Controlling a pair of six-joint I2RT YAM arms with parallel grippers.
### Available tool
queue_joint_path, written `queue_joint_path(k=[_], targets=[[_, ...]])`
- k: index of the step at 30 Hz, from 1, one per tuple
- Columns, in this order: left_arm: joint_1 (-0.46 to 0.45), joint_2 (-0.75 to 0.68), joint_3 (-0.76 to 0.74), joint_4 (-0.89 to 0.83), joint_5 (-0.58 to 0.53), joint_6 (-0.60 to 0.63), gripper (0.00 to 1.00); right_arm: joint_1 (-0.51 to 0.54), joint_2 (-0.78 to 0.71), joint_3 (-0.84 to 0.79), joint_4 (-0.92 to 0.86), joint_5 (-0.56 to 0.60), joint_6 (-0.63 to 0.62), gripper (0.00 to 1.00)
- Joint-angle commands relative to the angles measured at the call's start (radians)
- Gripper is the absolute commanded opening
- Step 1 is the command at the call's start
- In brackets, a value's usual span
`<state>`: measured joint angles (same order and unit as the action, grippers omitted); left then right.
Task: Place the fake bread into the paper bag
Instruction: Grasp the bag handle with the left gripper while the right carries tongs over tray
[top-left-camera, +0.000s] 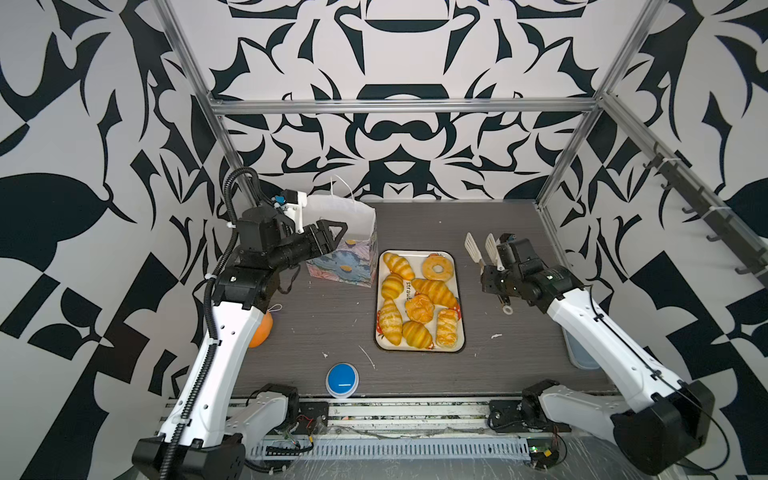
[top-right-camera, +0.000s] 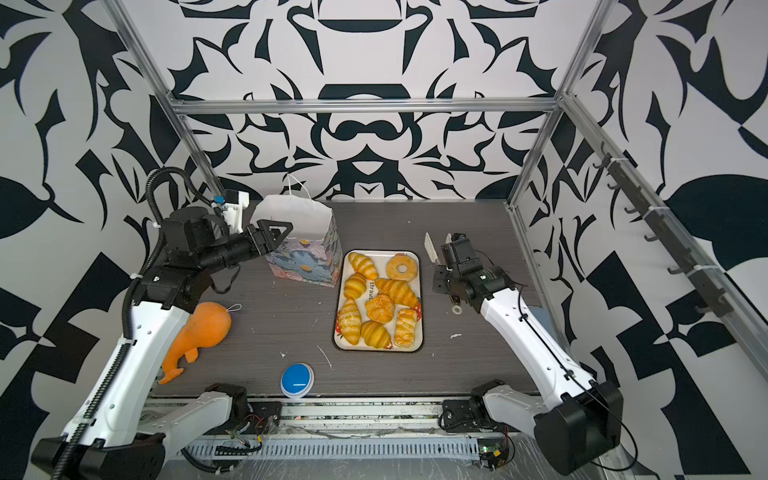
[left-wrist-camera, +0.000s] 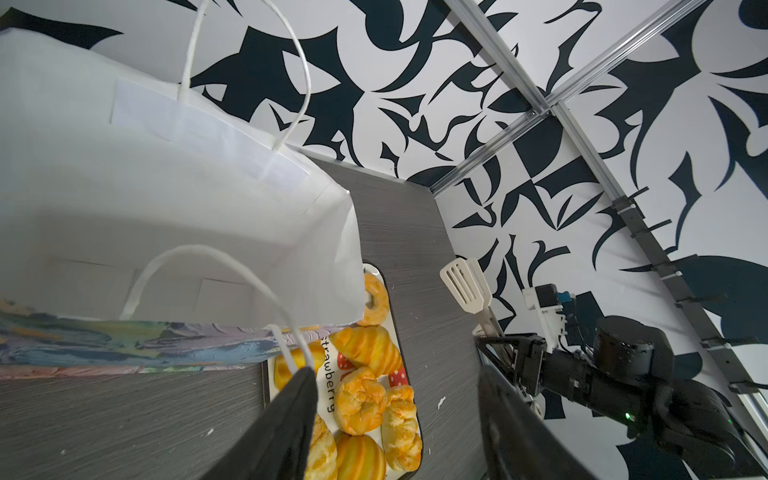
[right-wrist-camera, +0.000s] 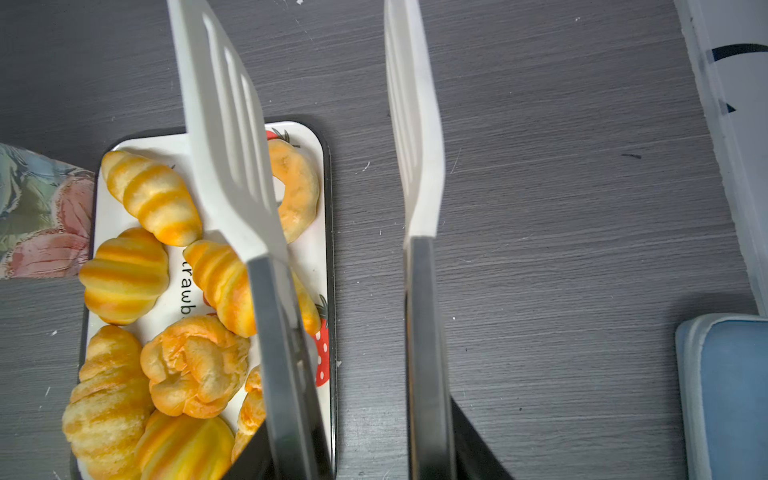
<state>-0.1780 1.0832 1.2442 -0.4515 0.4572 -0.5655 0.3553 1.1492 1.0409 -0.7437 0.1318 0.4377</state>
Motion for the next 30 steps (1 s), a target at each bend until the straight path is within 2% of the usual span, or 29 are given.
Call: queue_joint_path(k=[1, 9, 15, 21, 27, 30], targets=[[-0.001, 0.028, 0.039, 0.013, -0.021, 0.001, 0.61, 0.004, -0.032, 0.027, 0.018, -0.017, -0.010, 0.50], [-0.001, 0.096, 0.070, 0.018, -0.063, 0.025, 0.54, 0.007, -0.065, 0.007, 0.017, -0.036, -0.007, 0.49], [0.026, 0.112, 0.122, -0.055, -0.080, 0.085, 0.37, 0.018, -0.083, 0.008, 0.000, -0.063, -0.010, 0.47], [0.046, 0.075, 0.118, -0.117, -0.120, 0.157, 0.22, 0.025, -0.077, -0.002, 0.002, -0.157, -0.040, 0.46], [0.046, 0.035, 0.099, -0.139, -0.194, 0.206, 0.16, 0.038, -0.069, 0.014, -0.011, -0.164, -0.041, 0.46], [0.046, 0.013, 0.083, -0.123, -0.208, 0.217, 0.17, 0.046, -0.062, 0.024, -0.017, -0.184, -0.039, 0.46]])
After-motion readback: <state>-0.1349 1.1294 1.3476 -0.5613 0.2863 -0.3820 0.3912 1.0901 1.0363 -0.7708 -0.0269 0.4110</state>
